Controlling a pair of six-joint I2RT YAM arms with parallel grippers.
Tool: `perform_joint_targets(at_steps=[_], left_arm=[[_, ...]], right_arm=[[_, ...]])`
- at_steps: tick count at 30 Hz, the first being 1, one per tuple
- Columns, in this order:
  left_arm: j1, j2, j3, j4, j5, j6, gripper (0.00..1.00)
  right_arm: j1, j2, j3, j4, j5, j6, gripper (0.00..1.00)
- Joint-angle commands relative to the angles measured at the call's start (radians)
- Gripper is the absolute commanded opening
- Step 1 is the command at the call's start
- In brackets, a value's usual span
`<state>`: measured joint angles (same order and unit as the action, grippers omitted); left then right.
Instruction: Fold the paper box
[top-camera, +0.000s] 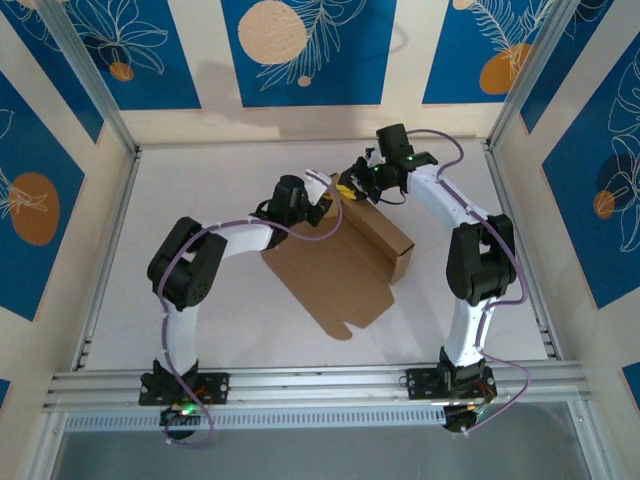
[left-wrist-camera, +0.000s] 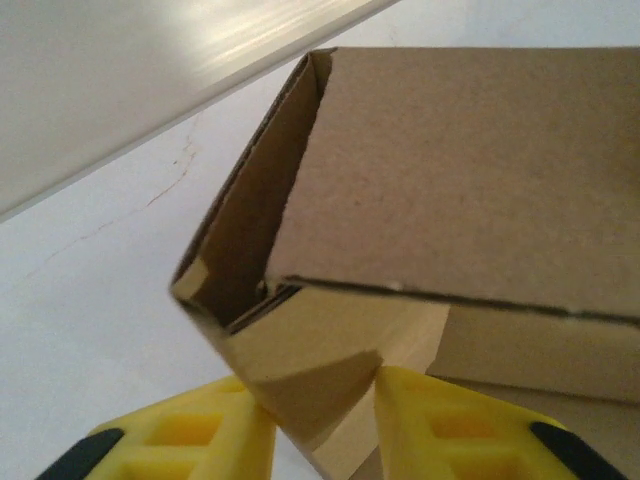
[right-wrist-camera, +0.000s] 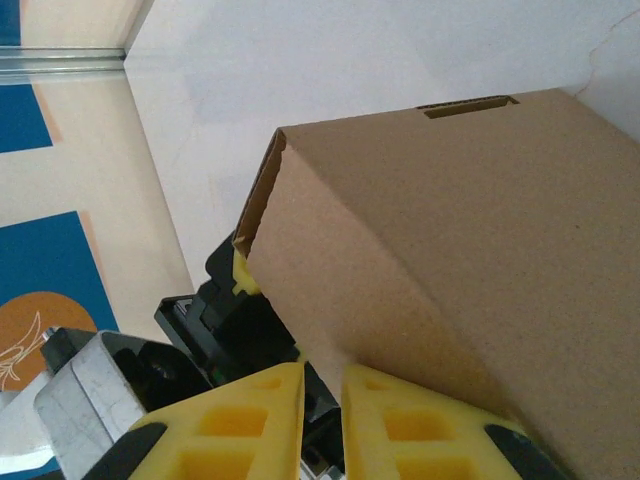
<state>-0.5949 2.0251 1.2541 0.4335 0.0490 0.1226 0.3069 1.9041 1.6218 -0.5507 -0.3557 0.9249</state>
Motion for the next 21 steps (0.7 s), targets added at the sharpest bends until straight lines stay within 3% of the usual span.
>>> perform_joint_targets(at_steps=[1, 4, 12, 18, 21], left_arm=[[-0.015, 0.032, 0.028, -0.01, 0.006, 0.023, 0.37], [-0.013, 0.035, 0.011, 0.03, 0.043, 0.043, 0.41], [0.04, 0.072, 0.037, 0.046, 0.273, 0.061, 0.39], [0.07, 0.128, 0.142, -0.037, 0.409, 0.058, 0.43], [0.075, 0.151, 0.192, -0.087, 0.441, 0.068, 0.37]], right_arm=[[0.013, 0.04, 0.013, -0.066, -0.022, 0.007, 0.2], [0.008, 0.047, 0.013, -0.066, -0.037, 0.003, 0.2], [0.004, 0.064, 0.018, -0.061, -0.092, -0.017, 0.19], [0.001, 0.083, 0.032, -0.068, -0.125, -0.029, 0.19], [-0.002, 0.085, 0.036, -0.068, -0.139, -0.031, 0.2]])
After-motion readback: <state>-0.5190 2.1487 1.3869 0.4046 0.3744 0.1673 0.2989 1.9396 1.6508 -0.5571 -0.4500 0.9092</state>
